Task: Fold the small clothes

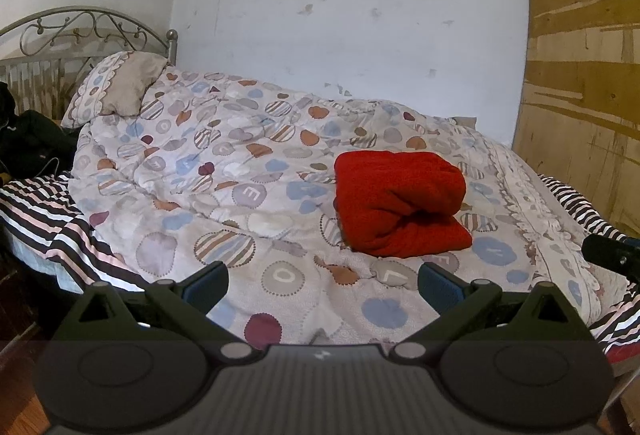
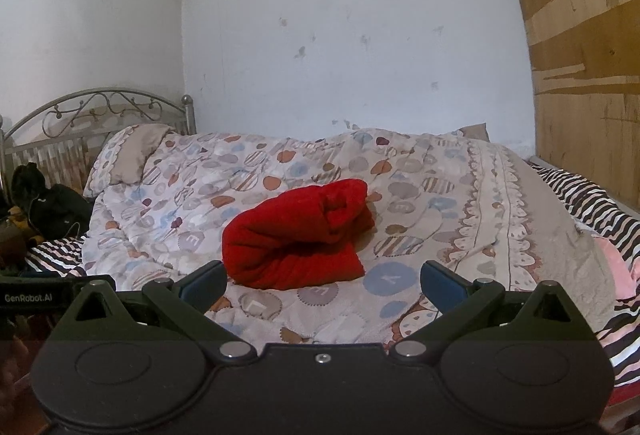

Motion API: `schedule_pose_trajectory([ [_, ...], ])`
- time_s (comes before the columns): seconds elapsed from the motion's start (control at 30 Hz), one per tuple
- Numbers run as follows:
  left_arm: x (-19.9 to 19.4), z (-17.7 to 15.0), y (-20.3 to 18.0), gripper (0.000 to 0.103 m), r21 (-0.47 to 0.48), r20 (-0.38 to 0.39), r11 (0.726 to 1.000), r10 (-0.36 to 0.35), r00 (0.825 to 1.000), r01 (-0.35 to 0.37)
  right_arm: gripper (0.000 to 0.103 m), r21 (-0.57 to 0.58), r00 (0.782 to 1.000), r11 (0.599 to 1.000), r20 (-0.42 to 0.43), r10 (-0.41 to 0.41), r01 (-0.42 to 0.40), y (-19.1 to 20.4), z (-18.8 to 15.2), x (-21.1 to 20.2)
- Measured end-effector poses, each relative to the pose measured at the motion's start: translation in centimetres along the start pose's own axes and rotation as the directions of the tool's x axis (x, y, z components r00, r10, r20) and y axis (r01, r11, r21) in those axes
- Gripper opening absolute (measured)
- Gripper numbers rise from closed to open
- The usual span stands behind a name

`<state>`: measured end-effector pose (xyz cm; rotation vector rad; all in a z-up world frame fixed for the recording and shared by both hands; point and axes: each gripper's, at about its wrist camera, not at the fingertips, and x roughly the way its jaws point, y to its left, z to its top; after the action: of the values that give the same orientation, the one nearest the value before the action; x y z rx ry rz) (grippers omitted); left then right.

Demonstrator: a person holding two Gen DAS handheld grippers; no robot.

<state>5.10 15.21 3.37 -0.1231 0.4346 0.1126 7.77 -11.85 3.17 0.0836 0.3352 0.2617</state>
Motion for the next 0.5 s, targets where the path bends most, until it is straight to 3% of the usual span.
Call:
schedule_pose_trajectory([
  [0.5, -0.39, -0.2, 0.09, 0.103, -0.008, 0.005, 1.0, 0.009, 1.0, -0.009, 0.103, 0.002, 1.0, 1.0, 0.001, -0.002, 0.002, 0.0, 0.13, -0.17],
])
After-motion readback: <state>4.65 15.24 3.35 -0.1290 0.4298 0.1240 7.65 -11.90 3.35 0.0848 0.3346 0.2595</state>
